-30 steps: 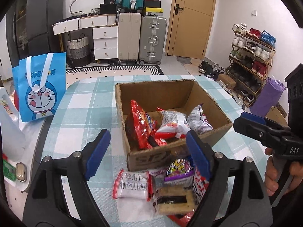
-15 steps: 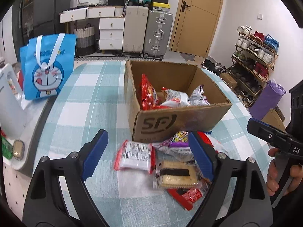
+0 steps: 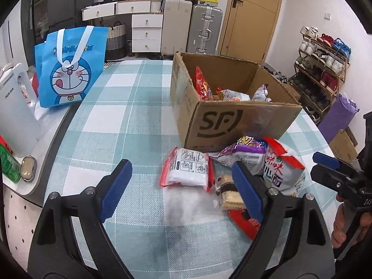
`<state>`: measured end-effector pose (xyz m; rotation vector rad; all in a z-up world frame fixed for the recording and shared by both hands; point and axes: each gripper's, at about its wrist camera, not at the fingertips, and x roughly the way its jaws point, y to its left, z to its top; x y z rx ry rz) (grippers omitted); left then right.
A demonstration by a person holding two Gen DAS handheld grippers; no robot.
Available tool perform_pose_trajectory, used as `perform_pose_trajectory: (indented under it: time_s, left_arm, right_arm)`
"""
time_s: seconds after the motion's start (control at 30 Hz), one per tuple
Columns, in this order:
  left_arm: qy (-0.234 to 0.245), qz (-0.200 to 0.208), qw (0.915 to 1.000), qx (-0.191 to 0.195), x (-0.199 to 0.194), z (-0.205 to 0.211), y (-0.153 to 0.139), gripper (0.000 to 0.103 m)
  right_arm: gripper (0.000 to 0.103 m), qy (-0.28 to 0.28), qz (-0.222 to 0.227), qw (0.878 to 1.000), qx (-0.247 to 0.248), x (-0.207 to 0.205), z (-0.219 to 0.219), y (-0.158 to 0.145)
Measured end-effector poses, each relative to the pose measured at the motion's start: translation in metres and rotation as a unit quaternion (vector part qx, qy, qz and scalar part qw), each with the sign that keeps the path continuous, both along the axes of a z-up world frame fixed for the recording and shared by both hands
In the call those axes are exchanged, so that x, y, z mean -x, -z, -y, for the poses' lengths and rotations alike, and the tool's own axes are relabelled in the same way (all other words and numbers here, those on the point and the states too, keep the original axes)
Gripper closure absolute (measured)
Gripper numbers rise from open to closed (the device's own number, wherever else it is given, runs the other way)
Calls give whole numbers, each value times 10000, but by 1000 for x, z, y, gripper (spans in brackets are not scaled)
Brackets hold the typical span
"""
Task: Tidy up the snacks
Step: 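Withdraw both tools from the box toward the remaining snacks, then grasp the white noodle-snack bag with the right tool while the left tool grasps the clear cracker packet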
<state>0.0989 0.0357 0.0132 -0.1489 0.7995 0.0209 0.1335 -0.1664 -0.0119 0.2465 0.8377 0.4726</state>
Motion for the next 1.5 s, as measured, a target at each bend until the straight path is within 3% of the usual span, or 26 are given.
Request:
perform_pose_trajectory:
  time_s: [0.17,0.63,0.8,1.13,1.3,1.43,1.5]
  left_arm:
    - [114,-53,9999,-97,0,-1,8,17]
    - [220,-255,9993,167,-5,2,32,17]
    - [295,-241,9992,-91,-2,12,36,17]
    - [280,-321,9991,-55,9,12,40,17]
    - [257,-379,9989,120,10,8,43,17]
    - [190,-390,9990,127,10,6,43,17]
    - [207,-383,9989,163,10,7,42,17]
  right_arm:
    - [1,-81,-7,10000,17,0,-6,4]
    - [1,-321,-150,9993,76,-7,-20,16]
    - [1,-556,-261,9981,40,-10,-26,20]
    - [4,-758,-265,9968,-25,-23,-37,25]
    - [21,-833,-319,9958,-190,-29,-38,28]
    - [40,-865,-147,9958,-244,-25,-35,25]
    - [44,-878,-128,9956,-285,-23,-33,24]
